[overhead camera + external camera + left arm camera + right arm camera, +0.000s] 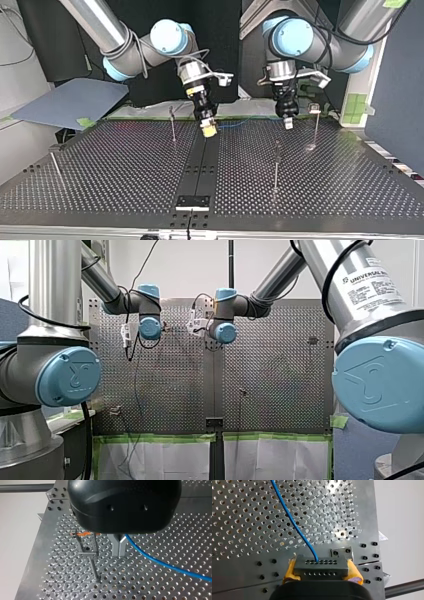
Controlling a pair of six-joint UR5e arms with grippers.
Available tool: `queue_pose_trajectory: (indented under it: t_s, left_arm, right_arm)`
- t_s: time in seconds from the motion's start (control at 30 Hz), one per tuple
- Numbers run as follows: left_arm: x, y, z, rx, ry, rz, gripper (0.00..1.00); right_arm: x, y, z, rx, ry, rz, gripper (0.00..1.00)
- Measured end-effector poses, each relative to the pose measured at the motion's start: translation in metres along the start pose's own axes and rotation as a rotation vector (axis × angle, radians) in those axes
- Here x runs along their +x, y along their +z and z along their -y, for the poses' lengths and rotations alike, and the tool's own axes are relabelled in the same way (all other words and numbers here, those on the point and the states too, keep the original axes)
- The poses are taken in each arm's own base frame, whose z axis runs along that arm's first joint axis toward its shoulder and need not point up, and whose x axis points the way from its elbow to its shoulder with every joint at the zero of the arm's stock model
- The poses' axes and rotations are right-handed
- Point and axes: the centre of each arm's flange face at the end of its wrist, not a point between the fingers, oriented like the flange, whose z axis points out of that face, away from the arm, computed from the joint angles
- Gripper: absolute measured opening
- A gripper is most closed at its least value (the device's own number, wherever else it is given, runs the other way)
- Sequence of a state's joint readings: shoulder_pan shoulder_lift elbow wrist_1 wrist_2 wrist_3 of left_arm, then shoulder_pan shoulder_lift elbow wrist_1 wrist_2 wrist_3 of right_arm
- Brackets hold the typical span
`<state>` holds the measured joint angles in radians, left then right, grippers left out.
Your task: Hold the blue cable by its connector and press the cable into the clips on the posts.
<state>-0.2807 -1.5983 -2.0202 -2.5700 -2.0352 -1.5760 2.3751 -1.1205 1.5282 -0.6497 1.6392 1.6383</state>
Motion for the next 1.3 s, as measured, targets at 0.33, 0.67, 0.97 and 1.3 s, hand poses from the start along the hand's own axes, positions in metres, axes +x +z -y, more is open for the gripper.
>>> queue_pose_trajectory:
  t_s: [0.33,0.67,0.97,1.3]
  left_arm:
    - [-0.005,0.012,0.004,0.008,-0.012,0.013,0.00]
    - [-0.002,0.024,0.008,0.016,-0.013,0.010,0.00]
    - [-0.007,0.034,0.008,0.010,-0.021,0.023,0.00]
    - [-0.025,0.048,0.007,-0.004,-0.051,0.052,0.00]
  right_arm:
    - [-0.008,0.012,-0.004,0.003,0.020,0.006,0.00]
    - [-0.003,0.023,-0.010,0.006,0.038,-0.011,0.00]
    - [0.000,0.029,-0.008,0.015,0.037,-0.018,0.00]
    - [0.007,0.039,-0.002,0.026,0.038,-0.031,0.00]
